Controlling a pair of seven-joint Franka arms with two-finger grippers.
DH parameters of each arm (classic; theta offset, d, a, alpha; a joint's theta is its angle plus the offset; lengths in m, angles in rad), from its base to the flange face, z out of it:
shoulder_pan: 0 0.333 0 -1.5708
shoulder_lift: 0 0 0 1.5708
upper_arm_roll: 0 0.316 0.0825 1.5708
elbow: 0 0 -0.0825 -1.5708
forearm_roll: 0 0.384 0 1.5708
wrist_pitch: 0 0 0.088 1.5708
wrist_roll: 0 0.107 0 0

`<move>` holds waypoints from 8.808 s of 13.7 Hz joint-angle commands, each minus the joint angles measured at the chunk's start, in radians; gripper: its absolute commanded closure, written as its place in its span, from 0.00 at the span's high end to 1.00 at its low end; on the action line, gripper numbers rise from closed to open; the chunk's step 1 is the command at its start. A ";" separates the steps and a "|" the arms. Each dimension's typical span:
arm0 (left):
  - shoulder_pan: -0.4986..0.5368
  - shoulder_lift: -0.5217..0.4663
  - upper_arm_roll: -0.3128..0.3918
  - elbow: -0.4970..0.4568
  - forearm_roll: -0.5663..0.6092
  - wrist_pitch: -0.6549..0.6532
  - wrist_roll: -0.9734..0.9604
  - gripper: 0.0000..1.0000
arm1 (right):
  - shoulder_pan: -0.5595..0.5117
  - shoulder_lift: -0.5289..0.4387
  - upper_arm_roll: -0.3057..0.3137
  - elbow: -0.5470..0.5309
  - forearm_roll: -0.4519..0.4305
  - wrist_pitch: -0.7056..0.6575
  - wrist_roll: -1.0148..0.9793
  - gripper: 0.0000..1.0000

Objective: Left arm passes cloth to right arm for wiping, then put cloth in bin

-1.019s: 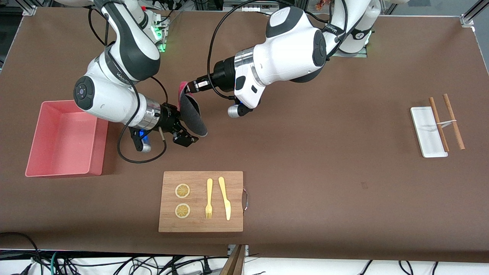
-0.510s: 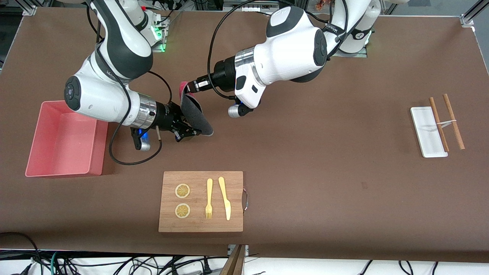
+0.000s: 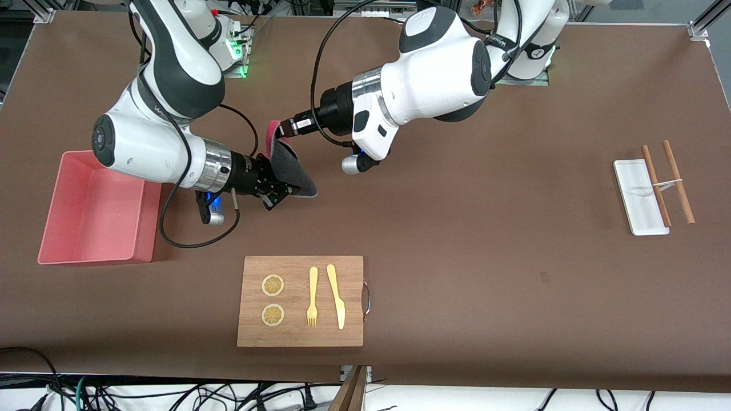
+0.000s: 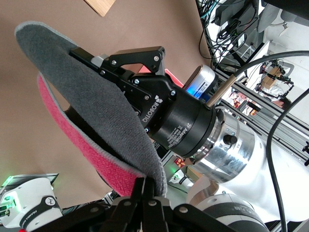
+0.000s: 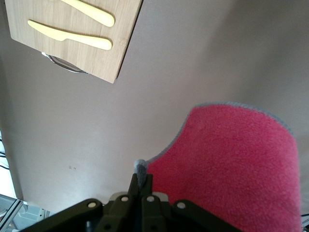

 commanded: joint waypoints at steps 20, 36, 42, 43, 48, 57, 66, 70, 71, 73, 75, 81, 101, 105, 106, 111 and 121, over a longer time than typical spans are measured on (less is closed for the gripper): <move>0.522 -0.180 0.010 -0.047 0.862 -0.878 0.679 1.00 | 0.183 0.216 0.027 -0.026 -0.078 0.194 -0.195 0.00; 0.625 -0.321 0.111 -0.173 0.900 -0.791 0.902 1.00 | 0.116 0.244 -0.235 -0.054 -0.361 -0.057 -0.750 0.00; 0.340 -0.621 0.434 -0.582 0.832 -0.604 0.988 1.00 | 0.078 0.203 -0.347 -0.047 -0.478 -0.152 -1.038 0.00; 0.341 -0.613 0.422 -0.573 0.832 -0.614 0.988 1.00 | 0.078 0.203 -0.362 -0.047 -0.493 -0.152 -1.083 0.00; 0.344 -0.610 0.417 -0.565 0.832 -0.617 0.992 1.00 | 0.087 0.223 -0.326 -0.050 -0.507 -0.105 -0.990 0.00; 0.366 -0.602 0.418 -0.564 0.774 -0.639 0.988 1.00 | 0.151 0.313 -0.069 -0.031 -0.504 0.191 -0.389 0.00; 0.367 -0.598 0.422 -0.561 0.782 -0.637 0.986 1.00 | 0.217 0.385 0.057 0.002 -0.504 0.437 -0.034 0.00; 0.366 -0.593 0.422 -0.556 0.783 -0.637 0.985 1.00 | 0.196 0.379 0.051 0.011 -0.515 0.416 -0.080 0.00; 0.366 -0.593 0.422 -0.555 0.785 -0.637 0.985 1.00 | 0.181 0.378 0.049 0.011 -0.518 0.373 -0.130 0.00; 0.366 -0.590 0.422 -0.555 0.786 -0.637 0.986 1.00 | 0.156 0.361 0.015 0.009 -0.520 0.287 -0.254 0.00; 0.367 -0.590 0.423 -0.555 0.786 -0.636 0.986 1.00 | 0.133 0.332 -0.024 0.009 -0.520 0.186 -0.382 0.00; 0.367 -0.590 0.422 -0.550 0.786 -0.637 0.985 1.00 | 0.076 0.250 -0.167 0.009 -0.520 -0.040 -0.756 0.00; 0.367 -0.590 0.422 -0.548 0.789 -0.642 0.985 1.00 | -0.065 -0.030 -0.590 0.203 -0.559 -0.624 -1.673 0.00; 0.367 -0.590 0.422 -0.548 0.789 -0.642 0.985 1.00 | -0.079 0.000 -0.658 0.160 -0.638 -0.573 -1.806 0.00; 0.367 -0.590 0.422 -0.548 0.789 -0.644 0.982 1.00 | -0.082 0.006 -0.661 0.117 -0.636 -0.519 -1.813 0.00; 0.367 -0.590 0.422 -0.548 0.789 -0.650 0.978 1.00 | -0.090 0.037 -0.663 -0.078 -0.627 -0.255 -1.812 0.00; 0.370 -0.589 0.428 -0.548 0.789 -0.657 0.982 1.00 | -0.094 0.028 -0.661 -0.178 -0.515 0.009 -1.804 1.00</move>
